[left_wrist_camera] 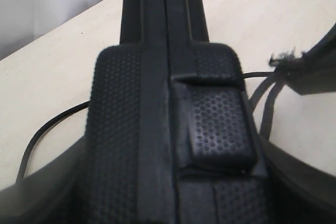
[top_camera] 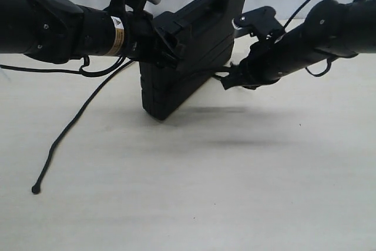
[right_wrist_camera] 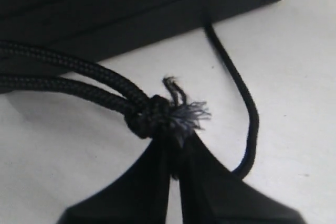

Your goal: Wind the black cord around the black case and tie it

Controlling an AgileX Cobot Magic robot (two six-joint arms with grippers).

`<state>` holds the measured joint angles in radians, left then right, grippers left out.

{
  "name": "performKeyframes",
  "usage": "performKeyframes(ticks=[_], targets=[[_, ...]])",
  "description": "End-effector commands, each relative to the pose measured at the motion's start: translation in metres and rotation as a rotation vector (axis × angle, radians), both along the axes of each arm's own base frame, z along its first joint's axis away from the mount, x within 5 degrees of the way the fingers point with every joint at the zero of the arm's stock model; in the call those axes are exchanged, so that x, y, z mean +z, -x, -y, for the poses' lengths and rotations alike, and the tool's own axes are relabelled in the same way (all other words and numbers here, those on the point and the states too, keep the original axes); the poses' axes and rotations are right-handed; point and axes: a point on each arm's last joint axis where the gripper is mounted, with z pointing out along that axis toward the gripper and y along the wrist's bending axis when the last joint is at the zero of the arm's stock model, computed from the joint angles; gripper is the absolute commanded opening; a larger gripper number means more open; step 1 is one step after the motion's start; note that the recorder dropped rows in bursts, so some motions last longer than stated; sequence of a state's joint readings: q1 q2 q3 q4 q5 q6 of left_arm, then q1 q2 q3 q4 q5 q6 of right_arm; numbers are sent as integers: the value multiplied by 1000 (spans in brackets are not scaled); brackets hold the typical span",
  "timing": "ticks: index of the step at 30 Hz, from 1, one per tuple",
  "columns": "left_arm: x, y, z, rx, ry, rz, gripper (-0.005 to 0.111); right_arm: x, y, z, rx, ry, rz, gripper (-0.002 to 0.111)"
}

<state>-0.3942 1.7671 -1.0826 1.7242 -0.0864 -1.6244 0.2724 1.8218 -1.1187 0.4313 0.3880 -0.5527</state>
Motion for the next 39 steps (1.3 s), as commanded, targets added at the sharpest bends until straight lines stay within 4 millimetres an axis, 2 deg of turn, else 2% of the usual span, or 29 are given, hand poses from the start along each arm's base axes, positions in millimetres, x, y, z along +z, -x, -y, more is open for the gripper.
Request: performKeyframes(ticks=[1,8,17,29,34,36,39], targets=[[2,-2,-4,54,-9,17,0,20,0,18,-64,-28,44,4],[2,-3,-5,71,4,12,0,29,0,41,-116,-36,32,4],[2,-3,-5,74,9,9,0,60,0,74,-249,-145,123,4],[2,-2,-4,98,55,-12,0,72,-5,81,-351,-208,217,4],[2,-2,-4,97,54,-12,0,58,-5,80,-256,-122,190,4],[2,-2,-4,93,48,-9,0,52,0,79,-143,-33,141,4],[2,-2,-4,71,23,2,0,52,8,72,119,124,72,5]])
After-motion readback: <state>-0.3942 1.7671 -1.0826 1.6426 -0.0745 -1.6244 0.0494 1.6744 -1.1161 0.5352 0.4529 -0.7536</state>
